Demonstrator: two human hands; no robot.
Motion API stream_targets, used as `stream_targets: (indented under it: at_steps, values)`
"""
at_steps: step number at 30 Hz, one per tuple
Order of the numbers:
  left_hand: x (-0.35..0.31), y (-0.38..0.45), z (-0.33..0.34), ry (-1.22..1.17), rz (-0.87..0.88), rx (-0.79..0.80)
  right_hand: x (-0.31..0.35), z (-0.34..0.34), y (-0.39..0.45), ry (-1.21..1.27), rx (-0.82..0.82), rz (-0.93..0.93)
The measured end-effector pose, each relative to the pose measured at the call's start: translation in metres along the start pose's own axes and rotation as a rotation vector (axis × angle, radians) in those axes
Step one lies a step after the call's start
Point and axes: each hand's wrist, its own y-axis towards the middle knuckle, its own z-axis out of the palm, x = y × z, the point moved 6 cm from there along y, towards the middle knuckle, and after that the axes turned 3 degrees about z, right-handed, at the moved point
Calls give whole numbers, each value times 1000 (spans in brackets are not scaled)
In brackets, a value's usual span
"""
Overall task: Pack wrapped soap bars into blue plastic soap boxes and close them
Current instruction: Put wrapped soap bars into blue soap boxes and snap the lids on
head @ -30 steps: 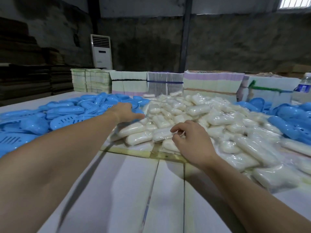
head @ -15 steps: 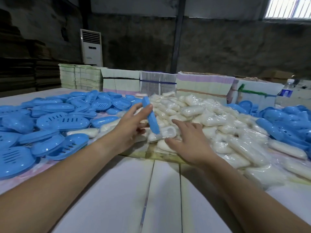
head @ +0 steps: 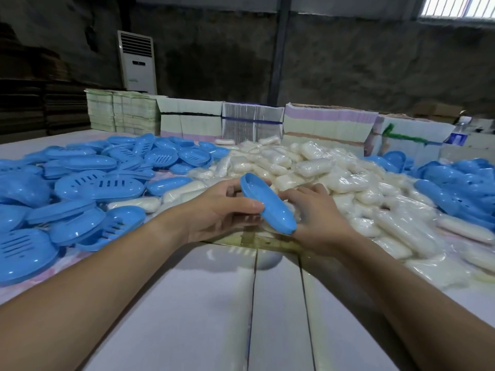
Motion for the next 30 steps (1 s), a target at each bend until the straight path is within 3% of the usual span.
stream_targets:
  at_steps: [6,12,17,21,27,30]
  values:
    - [1,5,-6,-132,87,-97,-17,-22,-4,393,-131,111]
    - [14,4,-2,-143,23,-152,-31,-63,-13,724,-365,225]
    - [14,7,1,-185,46,-174,-7,-48,-15,895,-183,165]
    - [17,5,12,-165,62,-85,14,-20,-18,936,-42,153]
    - [12,6,8,-223,105,-153,22,-18,-17,822,7,67]
    - [14,7,6,-224,105,-184,12,-34,-16,921,-154,104]
